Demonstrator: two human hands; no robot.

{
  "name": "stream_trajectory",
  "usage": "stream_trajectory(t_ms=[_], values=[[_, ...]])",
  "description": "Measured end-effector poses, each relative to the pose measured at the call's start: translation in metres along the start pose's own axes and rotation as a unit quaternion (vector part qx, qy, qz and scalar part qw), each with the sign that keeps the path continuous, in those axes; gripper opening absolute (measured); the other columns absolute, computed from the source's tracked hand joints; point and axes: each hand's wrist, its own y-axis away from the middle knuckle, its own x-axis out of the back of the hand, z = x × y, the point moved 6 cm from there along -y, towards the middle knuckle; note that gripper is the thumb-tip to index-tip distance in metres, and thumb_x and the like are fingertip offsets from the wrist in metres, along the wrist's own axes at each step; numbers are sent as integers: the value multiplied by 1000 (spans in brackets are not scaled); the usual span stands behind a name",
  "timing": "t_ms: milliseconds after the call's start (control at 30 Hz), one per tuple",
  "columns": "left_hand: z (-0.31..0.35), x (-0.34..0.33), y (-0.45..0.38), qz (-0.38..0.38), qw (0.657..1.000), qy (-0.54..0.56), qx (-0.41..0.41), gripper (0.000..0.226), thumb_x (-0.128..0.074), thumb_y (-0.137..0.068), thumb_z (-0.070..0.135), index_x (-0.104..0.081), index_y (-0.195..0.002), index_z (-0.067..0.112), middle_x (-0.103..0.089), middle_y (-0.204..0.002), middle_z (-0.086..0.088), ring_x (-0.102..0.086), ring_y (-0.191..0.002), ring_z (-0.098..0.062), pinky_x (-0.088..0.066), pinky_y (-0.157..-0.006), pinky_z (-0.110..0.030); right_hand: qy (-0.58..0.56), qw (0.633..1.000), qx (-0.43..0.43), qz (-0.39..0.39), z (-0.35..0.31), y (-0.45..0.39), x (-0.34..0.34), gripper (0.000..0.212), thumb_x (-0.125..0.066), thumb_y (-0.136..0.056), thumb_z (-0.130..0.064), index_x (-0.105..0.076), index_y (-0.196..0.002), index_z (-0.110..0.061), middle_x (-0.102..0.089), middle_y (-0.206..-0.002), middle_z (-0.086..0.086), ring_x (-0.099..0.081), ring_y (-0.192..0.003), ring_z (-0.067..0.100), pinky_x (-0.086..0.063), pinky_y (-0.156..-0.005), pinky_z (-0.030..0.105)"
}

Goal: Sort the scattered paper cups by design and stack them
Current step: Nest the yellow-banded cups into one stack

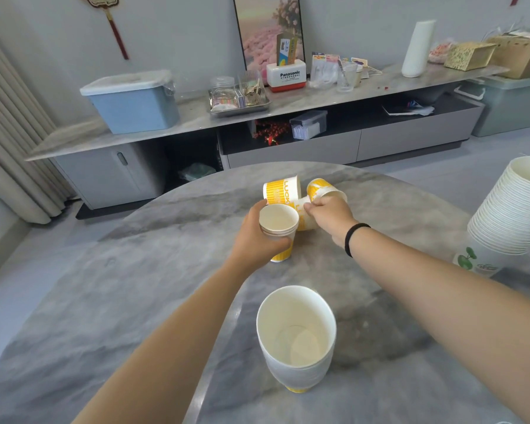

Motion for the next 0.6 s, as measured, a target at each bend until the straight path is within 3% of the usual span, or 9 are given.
stream_trajectory(t_ms=[67,167,233,300,367,467,600], values=[[-4,9,5,9,1000,-6,5,84,-69,-58,27,-36,-135,25,-47,-122,6,-50,-117,-16,-42,-91,-28,-2,998,66,14,-16,7,5,16,-58,-89,-19,-60,-76,-12,-53,-69,2,-51,-64,19,-34,-68,22],[-11,16,11,5,1000,-11,27,96,-76,-67,21,-22,-146,22,-44,-137,-1,-47,-123,-18,-40,-94,-26,30,978,185,93,-47,27,23,15,-56,-90,-18,-62,-89,-5,-56,-78,0,-48,-70,16,-33,-53,15],[-11,17,14,3,999,-6,35,98,-76,-72,17,-15,-149,20,-46,-134,-1,-49,-120,-17,-40,-94,-26,27,958,265,110,-66,44,30,14,-55,-91,-18,-62,-90,-5,-54,-72,-6,-46,-64,12,-34,-55,8],[-7,15,15,-2,999,1,40,101,-77,-74,18,-10,-150,19,-48,-125,3,-51,-116,-15,-41,-93,-27,49,934,338,100,-80,63,31,14,-55,-91,-17,-62,-88,-6,-53,-67,-10,-45,-60,10,-33,-55,13],[-4,10,16,-20,999,6,41,107,-77,-75,19,-3,-151,20,-46,-121,7,-49,-114,-12,-40,-92,-27,125,909,387,92,-81,71,26,15,-55,-89,-17,-64,-87,-6,-60,-75,-2,-50,-73,16,-36,-64,26],[-3,3,17,-35,998,26,49,111,-79,-75,18,2,-151,21,-41,-121,8,-46,-111,-9,-40,-89,-26,215,898,381,48,-68,63,16,16,-56,-89,-17,-66,-86,-6,-66,-87,8,-53,-89,26,-40,-73,33],[-3,-2,16,-72,995,52,51,104,-73,-78,6,-1,-150,24,-41,-125,4,-49,-113,-12,-43,-85,-24,288,887,348,-98,-46,50,3,22,-53,-92,-20,-71,-95,-8,-68,-96,9,-52,-96,27,-41,-85,36]])
